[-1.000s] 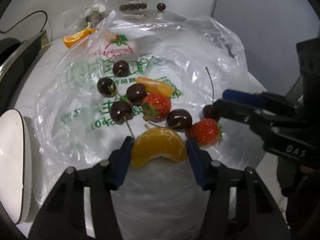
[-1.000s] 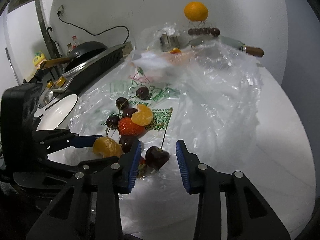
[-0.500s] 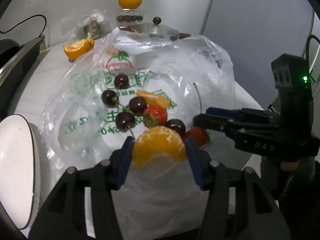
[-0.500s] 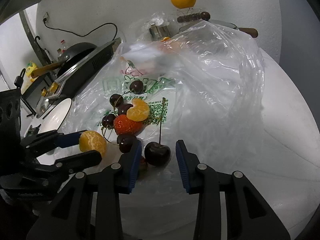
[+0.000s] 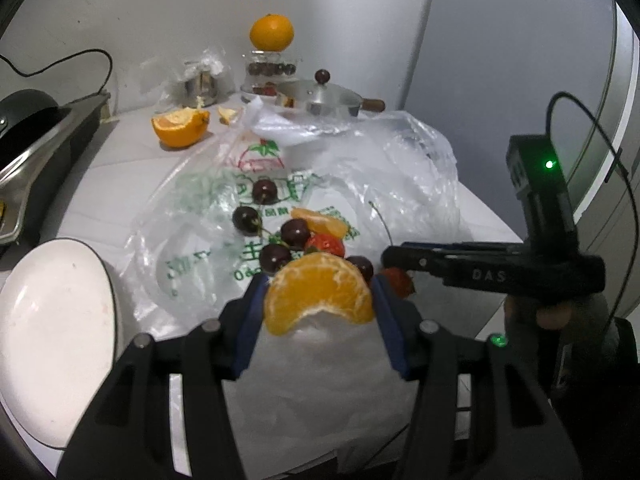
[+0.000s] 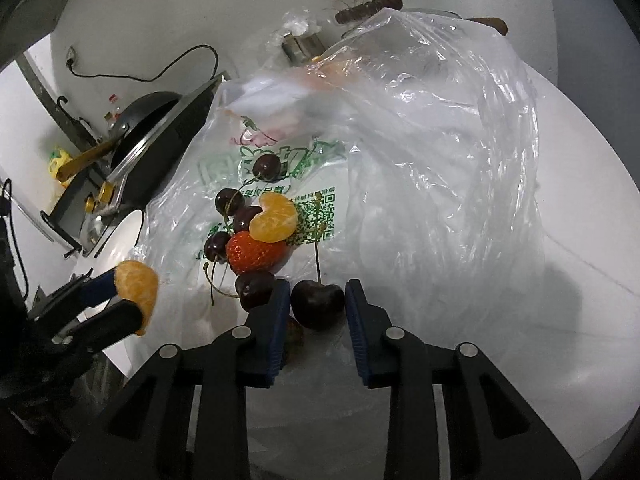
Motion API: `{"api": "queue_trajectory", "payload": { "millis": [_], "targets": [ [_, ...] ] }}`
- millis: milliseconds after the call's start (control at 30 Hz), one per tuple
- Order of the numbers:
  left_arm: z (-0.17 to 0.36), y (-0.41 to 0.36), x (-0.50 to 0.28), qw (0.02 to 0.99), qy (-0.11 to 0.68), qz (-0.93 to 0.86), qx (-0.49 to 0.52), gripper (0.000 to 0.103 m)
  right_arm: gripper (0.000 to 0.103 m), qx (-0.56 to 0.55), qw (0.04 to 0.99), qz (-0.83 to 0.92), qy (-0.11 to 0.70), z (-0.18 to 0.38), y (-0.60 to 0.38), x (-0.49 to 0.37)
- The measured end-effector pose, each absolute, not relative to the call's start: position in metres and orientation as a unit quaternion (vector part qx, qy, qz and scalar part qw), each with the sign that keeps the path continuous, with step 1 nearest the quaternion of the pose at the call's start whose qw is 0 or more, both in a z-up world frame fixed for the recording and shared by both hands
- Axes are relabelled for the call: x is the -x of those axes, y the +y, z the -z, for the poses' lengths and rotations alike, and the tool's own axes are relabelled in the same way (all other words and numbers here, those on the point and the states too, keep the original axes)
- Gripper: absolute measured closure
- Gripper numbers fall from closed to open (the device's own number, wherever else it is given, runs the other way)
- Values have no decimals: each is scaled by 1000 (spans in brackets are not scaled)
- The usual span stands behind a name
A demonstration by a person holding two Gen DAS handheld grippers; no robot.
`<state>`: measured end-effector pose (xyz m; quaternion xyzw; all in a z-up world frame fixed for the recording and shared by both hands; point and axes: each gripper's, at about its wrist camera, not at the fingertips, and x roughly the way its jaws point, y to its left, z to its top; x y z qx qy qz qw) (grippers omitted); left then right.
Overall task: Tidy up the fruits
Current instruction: 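Grasp an orange segment with the left gripper while the right gripper grasps a dark cherry, then carry the orange segment and cherry over the white plate with both grippers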
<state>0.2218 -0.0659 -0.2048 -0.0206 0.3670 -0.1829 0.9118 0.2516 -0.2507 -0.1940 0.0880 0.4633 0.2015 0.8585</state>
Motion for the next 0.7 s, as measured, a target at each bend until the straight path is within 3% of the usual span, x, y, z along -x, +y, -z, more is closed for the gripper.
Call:
{"api": "queue_trajectory", "payload": {
  "millis": [700],
  "targets": [
    [178,-15,-197,933,325,146,37,49,73,-15,895,-222,387,132,-206,-236]
  ]
}}
